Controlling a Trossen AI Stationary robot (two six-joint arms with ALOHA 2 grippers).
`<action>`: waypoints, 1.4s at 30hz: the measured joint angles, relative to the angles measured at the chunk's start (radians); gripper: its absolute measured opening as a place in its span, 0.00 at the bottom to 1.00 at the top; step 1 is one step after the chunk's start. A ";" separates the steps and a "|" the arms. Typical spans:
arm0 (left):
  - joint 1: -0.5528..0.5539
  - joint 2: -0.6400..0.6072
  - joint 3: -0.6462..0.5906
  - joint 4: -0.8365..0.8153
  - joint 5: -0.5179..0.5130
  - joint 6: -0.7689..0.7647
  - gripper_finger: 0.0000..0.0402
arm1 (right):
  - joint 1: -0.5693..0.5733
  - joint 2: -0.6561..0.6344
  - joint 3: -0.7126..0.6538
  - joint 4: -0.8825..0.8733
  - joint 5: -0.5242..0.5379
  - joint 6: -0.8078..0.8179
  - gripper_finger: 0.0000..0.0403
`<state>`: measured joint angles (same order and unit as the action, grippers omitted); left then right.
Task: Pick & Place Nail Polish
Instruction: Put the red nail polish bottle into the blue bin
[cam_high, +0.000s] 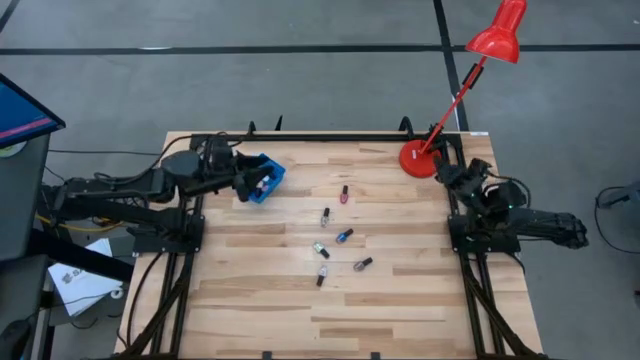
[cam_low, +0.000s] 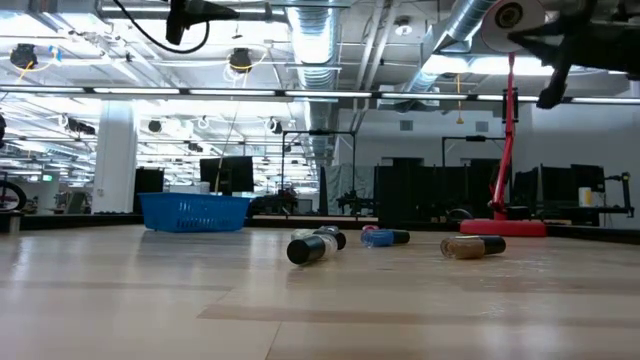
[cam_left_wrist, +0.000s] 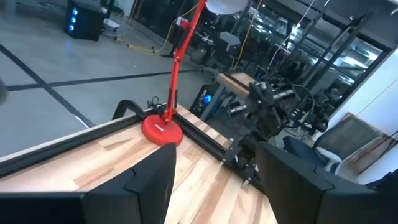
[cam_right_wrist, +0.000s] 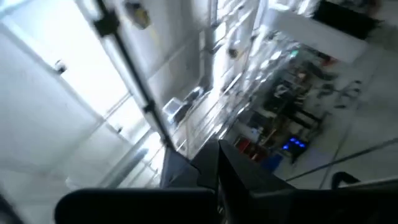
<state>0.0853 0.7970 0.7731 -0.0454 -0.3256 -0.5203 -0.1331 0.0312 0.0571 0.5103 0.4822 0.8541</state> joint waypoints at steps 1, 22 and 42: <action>0.000 -0.001 0.000 0.000 0.000 0.000 0.54 | -0.008 0.006 0.005 0.007 0.011 0.033 0.00; 0.000 0.004 0.000 -0.001 0.000 0.000 0.54 | -0.145 0.657 0.607 -0.798 -0.044 -0.250 0.34; -0.002 0.001 0.000 0.000 0.037 -0.011 0.54 | -0.239 1.636 1.074 -1.055 -0.417 -0.181 0.57</action>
<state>0.0836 0.7979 0.7731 -0.0458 -0.2882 -0.5316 -0.3721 1.6668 1.1314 -0.5451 0.0648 0.6735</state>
